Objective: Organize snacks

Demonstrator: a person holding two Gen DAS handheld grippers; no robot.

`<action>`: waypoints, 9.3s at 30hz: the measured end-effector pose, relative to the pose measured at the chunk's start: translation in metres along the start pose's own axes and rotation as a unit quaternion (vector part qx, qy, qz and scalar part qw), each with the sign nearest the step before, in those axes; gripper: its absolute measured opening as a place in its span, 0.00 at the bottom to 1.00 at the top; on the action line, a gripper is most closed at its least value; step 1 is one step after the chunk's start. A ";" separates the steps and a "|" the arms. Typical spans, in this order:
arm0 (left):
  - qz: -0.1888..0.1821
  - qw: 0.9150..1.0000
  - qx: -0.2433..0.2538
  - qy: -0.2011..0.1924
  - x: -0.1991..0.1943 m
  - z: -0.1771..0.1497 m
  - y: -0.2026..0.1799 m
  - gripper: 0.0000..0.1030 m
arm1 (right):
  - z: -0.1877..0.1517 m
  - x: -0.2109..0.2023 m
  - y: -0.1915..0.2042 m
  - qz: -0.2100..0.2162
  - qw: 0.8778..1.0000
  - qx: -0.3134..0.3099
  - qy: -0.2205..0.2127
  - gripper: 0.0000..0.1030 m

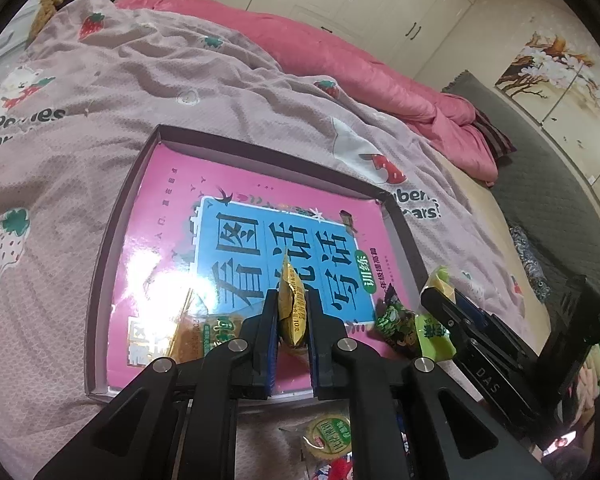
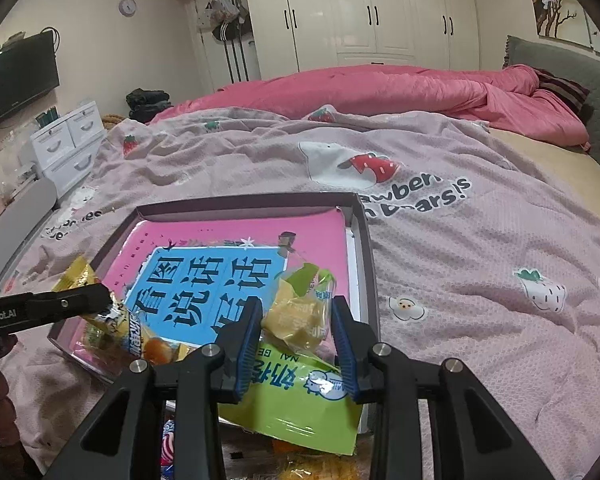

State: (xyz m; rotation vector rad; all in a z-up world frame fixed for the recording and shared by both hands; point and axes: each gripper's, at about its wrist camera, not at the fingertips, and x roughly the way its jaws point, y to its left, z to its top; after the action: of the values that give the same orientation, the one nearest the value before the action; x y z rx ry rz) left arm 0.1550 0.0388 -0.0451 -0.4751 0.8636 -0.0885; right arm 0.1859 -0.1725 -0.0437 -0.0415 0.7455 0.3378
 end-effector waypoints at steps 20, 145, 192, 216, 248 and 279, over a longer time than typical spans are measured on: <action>-0.007 1.000 0.013 0.019 0.010 -0.010 -0.008 0.13 | -0.005 0.017 -0.009 0.009 0.999 0.019 0.026 0.36; 0.025 0.992 0.124 -0.007 -0.076 -0.015 -0.045 0.77 | -0.008 -0.091 0.015 0.027 0.997 -0.024 -0.065 0.72; 0.019 0.983 0.160 0.084 -0.063 -0.057 -0.035 0.77 | -0.044 -0.117 0.046 0.029 0.995 -0.094 -0.019 0.76; 0.009 0.979 0.157 0.133 -0.027 -0.068 -0.025 0.77 | -0.072 -0.083 0.070 0.029 0.982 -0.177 0.061 0.78; -0.041 0.977 0.138 0.157 0.022 -0.065 -0.021 0.77 | -0.097 -0.050 0.098 -0.005 0.951 -0.296 0.090 0.79; -0.091 0.972 0.139 0.164 0.033 -0.060 -0.024 0.47 | -0.083 -0.048 0.080 0.028 0.961 -0.265 0.074 0.56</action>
State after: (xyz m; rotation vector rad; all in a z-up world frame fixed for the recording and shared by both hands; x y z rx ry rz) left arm 0.1349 -0.0137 -0.0912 -0.2776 1.1106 -0.4622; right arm 0.0730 -0.1237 -0.0660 -0.5584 0.7882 0.5878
